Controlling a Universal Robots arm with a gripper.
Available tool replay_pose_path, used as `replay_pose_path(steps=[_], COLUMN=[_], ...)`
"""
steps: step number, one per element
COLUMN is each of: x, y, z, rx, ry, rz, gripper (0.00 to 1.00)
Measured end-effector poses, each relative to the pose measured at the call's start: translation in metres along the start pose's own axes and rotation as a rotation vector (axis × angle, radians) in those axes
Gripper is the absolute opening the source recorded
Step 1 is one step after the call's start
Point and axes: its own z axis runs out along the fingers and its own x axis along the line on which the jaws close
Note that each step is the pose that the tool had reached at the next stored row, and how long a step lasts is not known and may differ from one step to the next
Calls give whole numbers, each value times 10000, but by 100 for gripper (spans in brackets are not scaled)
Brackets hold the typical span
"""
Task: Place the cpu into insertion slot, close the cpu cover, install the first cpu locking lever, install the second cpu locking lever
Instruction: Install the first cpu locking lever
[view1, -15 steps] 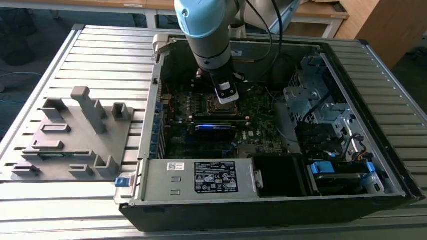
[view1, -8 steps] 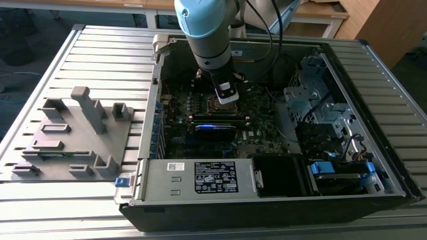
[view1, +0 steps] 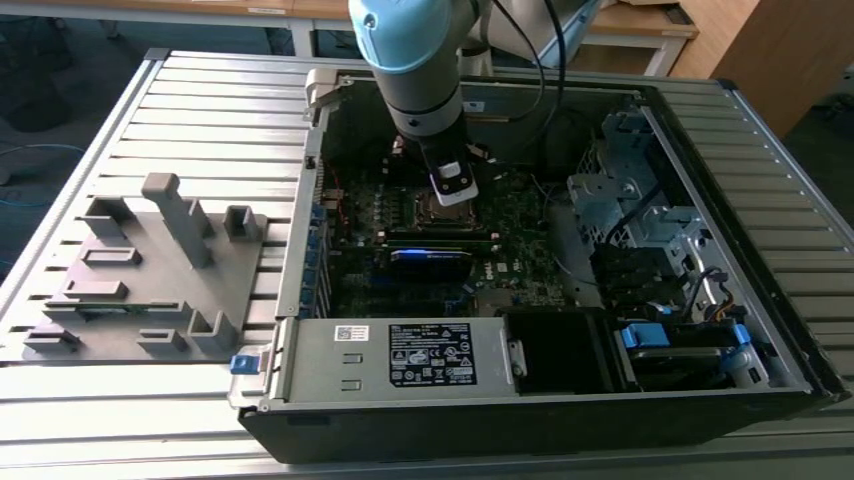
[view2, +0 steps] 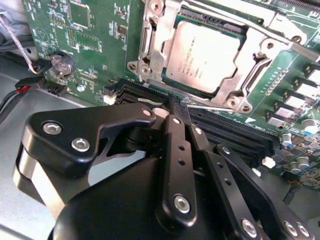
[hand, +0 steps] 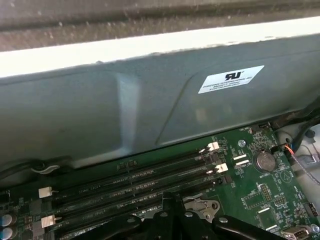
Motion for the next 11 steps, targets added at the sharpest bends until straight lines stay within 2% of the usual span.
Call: replay_pose_path(steps=[5,11], x=[20,21], y=[42,44], z=[15,22], rx=[-2,-4], ry=[0,0], rz=[0,-1], gripper=[10,10])
